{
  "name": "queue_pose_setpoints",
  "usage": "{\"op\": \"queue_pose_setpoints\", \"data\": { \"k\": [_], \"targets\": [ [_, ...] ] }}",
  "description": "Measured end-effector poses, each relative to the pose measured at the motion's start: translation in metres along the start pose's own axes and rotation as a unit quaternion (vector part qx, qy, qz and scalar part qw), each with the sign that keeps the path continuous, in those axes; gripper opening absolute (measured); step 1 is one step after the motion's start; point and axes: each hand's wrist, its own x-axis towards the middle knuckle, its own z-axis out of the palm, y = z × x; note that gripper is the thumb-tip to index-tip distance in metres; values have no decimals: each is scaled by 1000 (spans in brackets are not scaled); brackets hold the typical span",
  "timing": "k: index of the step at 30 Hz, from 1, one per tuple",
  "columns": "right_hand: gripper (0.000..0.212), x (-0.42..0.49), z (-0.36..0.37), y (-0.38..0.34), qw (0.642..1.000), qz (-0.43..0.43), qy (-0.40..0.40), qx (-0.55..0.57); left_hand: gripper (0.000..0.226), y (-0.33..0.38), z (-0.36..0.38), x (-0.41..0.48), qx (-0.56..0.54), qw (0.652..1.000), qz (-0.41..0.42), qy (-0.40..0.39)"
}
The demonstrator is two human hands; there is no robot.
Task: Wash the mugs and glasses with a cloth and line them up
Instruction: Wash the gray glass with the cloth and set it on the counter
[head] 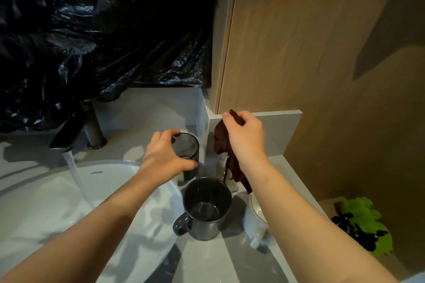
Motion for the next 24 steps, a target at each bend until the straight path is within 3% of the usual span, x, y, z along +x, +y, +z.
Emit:
{"op": "queue_pose_setpoints", "data": {
  "k": [10, 17, 24],
  "targets": [
    [19, -33, 85, -61, 990, -66, -88, 84, 84, -59, -82, -19, -25, 996, -68, 56],
    [24, -82, 181, -39, 983, 30, -146, 110, 83, -150, -121, -34, -6, 993, -115, 27],
    [22, -103, 228, -5, 988, 93, -114, 49, 101, -205, -131, -23, 15, 990, -138, -37]
  ]
}}
